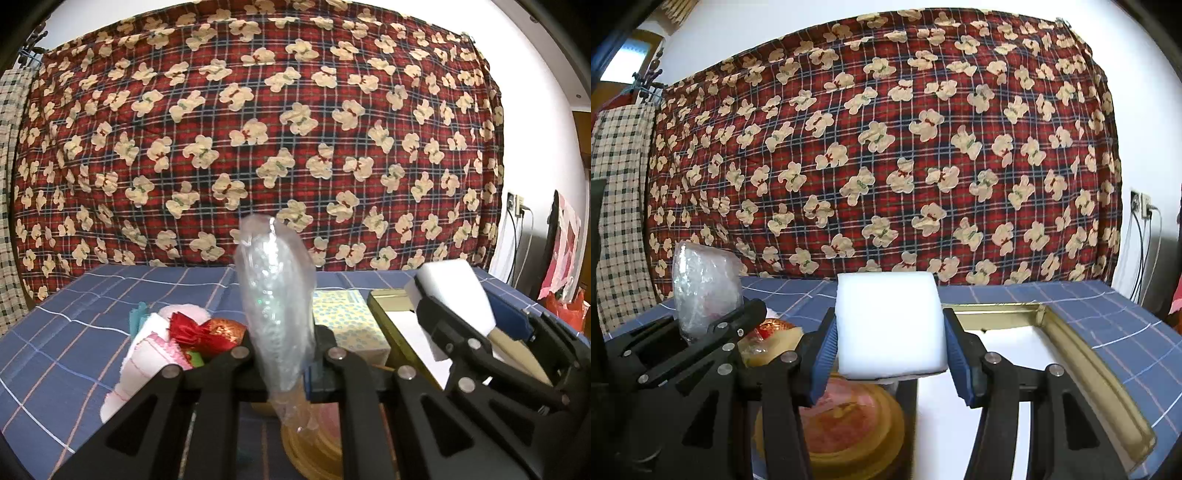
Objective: Organize soft objects
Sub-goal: 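Carry the white sponge block and plastic bag over the gold tray, then open the right tool over the tray while the left tool releases the bag, then grasp the cotton-swab pack with the left tool, then grasp the white towel roll with pink trim with the right tool, then lift the towel roll with the right tool while the left tool holds the swab pack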
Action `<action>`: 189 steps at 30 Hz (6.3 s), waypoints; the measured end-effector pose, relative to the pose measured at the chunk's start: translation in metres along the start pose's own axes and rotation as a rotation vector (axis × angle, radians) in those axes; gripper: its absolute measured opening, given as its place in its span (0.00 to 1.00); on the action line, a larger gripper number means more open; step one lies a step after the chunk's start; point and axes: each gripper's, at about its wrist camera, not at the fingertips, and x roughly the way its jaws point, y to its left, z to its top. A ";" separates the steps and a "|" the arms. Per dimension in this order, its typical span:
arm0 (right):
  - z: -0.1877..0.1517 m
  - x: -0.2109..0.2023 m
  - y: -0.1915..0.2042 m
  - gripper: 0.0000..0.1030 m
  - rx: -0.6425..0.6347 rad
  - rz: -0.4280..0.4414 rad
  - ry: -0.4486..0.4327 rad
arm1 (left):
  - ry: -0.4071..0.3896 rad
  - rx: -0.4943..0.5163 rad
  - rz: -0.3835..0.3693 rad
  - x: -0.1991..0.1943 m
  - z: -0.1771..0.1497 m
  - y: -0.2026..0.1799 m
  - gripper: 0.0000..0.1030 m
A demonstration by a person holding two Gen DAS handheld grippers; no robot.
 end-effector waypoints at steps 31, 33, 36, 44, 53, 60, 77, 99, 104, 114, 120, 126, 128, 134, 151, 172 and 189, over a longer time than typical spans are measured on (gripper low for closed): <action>0.035 0.012 -0.118 0.55 0.035 -0.124 0.160 | 0.273 0.093 -0.279 0.039 0.022 -0.107 0.08; 0.036 0.020 -0.128 0.55 0.042 -0.126 0.197 | 0.311 0.092 -0.288 0.049 0.023 -0.113 0.08; 0.034 0.028 -0.140 0.55 0.055 -0.123 0.238 | 0.350 0.073 -0.312 0.059 0.024 -0.117 0.08; 0.024 0.045 -0.164 0.57 0.097 -0.119 0.317 | 0.417 0.104 -0.340 0.079 0.020 -0.136 0.13; 0.025 0.039 -0.178 0.79 0.155 -0.126 0.282 | 0.371 0.079 -0.285 0.071 0.025 -0.125 0.55; 0.027 0.028 -0.177 0.80 0.168 -0.142 0.218 | 0.265 0.021 -0.205 0.040 0.030 -0.093 0.67; 0.025 -0.013 -0.065 0.80 0.038 0.130 0.072 | 0.269 0.005 0.172 -0.043 -0.025 0.061 0.75; -0.009 -0.004 0.018 0.80 -0.094 0.280 0.147 | 0.378 0.124 0.070 -0.034 -0.062 0.062 0.33; -0.010 -0.001 0.020 0.80 -0.091 0.270 0.156 | 0.416 0.123 0.062 -0.025 -0.059 0.063 0.61; -0.010 0.001 0.023 0.80 -0.092 0.277 0.162 | 0.410 0.175 0.020 -0.028 -0.062 0.053 0.26; -0.009 0.005 0.026 0.80 -0.079 0.282 0.177 | 0.301 0.088 0.059 -0.059 -0.039 0.081 0.26; -0.008 0.014 0.053 0.80 -0.075 0.344 0.211 | 0.275 -0.044 0.241 -0.058 -0.030 0.142 0.26; -0.007 0.014 0.071 0.80 -0.094 0.377 0.217 | 0.289 -0.093 0.274 -0.051 -0.033 0.159 0.26; -0.006 0.029 0.130 0.80 -0.127 0.435 0.298 | 0.287 -0.176 0.304 -0.034 -0.029 0.179 0.26; -0.022 0.091 0.172 0.43 -0.083 0.411 0.507 | 0.306 -0.231 0.289 -0.009 -0.022 0.182 0.26; -0.012 0.079 0.161 0.34 -0.039 0.423 0.409 | 0.235 -0.175 0.334 -0.019 -0.016 0.170 0.26; -0.004 0.050 0.165 0.35 -0.103 0.409 0.244 | 0.165 -0.161 0.358 -0.031 -0.013 0.167 0.26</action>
